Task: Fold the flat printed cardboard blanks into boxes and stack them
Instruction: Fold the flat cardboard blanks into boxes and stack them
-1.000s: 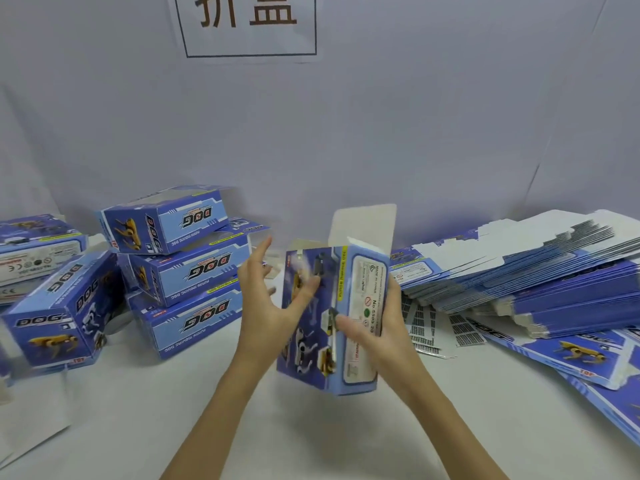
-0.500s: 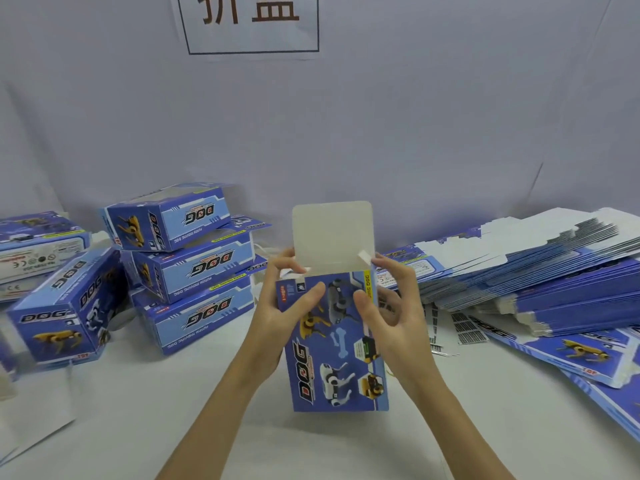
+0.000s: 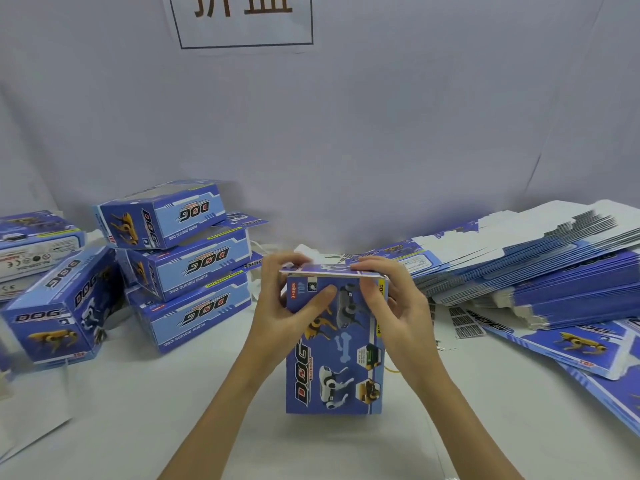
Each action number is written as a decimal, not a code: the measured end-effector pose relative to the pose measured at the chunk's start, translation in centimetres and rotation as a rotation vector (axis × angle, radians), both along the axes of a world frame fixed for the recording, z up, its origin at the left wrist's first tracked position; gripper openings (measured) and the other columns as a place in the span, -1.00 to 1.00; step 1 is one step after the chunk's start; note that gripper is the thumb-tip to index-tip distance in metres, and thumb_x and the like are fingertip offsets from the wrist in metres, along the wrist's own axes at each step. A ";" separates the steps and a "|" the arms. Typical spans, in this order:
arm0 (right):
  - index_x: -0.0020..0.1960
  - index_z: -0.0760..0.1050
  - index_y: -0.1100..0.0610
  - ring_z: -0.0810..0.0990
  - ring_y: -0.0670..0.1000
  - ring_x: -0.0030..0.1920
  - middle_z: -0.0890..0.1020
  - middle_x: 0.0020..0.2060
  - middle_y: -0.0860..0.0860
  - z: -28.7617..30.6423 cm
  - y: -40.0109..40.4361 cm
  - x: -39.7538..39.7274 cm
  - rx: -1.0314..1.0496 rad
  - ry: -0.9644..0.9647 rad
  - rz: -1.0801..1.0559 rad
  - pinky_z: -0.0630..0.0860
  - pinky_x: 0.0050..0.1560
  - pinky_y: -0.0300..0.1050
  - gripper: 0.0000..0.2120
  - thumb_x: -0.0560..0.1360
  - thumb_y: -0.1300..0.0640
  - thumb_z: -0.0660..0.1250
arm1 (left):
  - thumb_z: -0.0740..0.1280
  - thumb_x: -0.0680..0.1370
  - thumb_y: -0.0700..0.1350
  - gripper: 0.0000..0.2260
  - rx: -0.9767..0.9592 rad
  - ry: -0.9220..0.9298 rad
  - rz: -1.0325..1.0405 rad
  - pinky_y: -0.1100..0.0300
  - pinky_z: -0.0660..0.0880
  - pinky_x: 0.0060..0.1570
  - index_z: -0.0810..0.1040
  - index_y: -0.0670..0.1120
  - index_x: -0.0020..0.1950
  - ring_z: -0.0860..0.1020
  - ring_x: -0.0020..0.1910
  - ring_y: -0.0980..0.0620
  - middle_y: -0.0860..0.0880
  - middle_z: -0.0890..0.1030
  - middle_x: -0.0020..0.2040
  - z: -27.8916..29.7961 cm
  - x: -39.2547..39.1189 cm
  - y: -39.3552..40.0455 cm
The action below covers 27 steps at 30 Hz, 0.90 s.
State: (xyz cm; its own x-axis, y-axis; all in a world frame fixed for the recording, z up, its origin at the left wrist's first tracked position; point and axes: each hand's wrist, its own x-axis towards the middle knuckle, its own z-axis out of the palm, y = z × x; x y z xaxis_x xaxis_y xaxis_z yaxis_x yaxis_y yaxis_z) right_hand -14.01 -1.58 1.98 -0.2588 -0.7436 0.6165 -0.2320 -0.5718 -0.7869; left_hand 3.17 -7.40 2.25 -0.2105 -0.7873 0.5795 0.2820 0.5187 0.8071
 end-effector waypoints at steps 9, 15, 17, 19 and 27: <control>0.26 0.50 -0.03 0.53 0.07 0.45 0.51 0.39 -0.05 -0.6 0.3 2.1 0.078 -0.246 0.111 0.72 -0.01 0.02 -0.40 0.46 -0.45 0.39 | 0.41 0.53 0.31 -0.63 0.102 0.079 -0.133 0.14 0.67 -0.11 0.57 0.09 0.17 0.64 0.27 -0.12 0.03 0.59 0.28 -0.2 0.0 0.4; 0.30 0.48 -0.03 0.57 0.14 0.41 0.51 0.39 0.00 -1.0 0.0 1.9 0.015 -0.170 0.075 0.72 -0.03 0.00 -0.77 0.66 -0.01 0.25 | 0.32 0.65 0.05 -0.79 0.021 -0.036 -0.104 0.09 0.70 -0.10 0.53 0.00 0.23 0.65 0.24 -0.17 0.01 0.61 0.29 0.5 1.0 -0.2; 0.28 0.49 -0.05 0.57 0.12 0.41 0.51 0.39 -0.02 -0.9 -0.1 1.9 0.007 -0.182 0.071 0.71 -0.05 -0.09 -0.79 0.66 -0.01 0.25 | 0.32 0.63 0.06 -0.80 0.027 -0.035 -0.090 0.09 0.70 -0.10 0.55 0.01 0.20 0.65 0.24 -0.17 0.01 0.64 0.26 0.5 0.9 -0.2; 0.29 0.50 -0.03 0.55 0.14 0.42 0.51 0.40 0.01 -1.0 0.1 1.8 0.002 -0.203 0.080 0.71 -0.02 -0.05 -0.75 0.66 -0.06 0.25 | 0.37 0.60 0.16 -0.74 0.048 -0.013 -0.098 0.05 0.70 -0.07 0.57 0.03 0.18 0.65 0.25 -0.18 0.00 0.63 0.27 0.5 0.6 0.0; 0.23 0.58 -0.07 0.57 0.22 0.41 0.53 0.40 0.16 -0.5 -0.2 1.8 0.041 -0.219 0.025 0.70 0.12 0.18 -0.78 0.65 -0.08 0.26 | 0.29 0.65 0.11 -0.78 0.014 -0.120 0.039 0.12 0.68 -0.04 0.51 0.12 0.27 0.62 0.30 -0.06 0.09 0.56 0.36 0.2 0.2 -0.7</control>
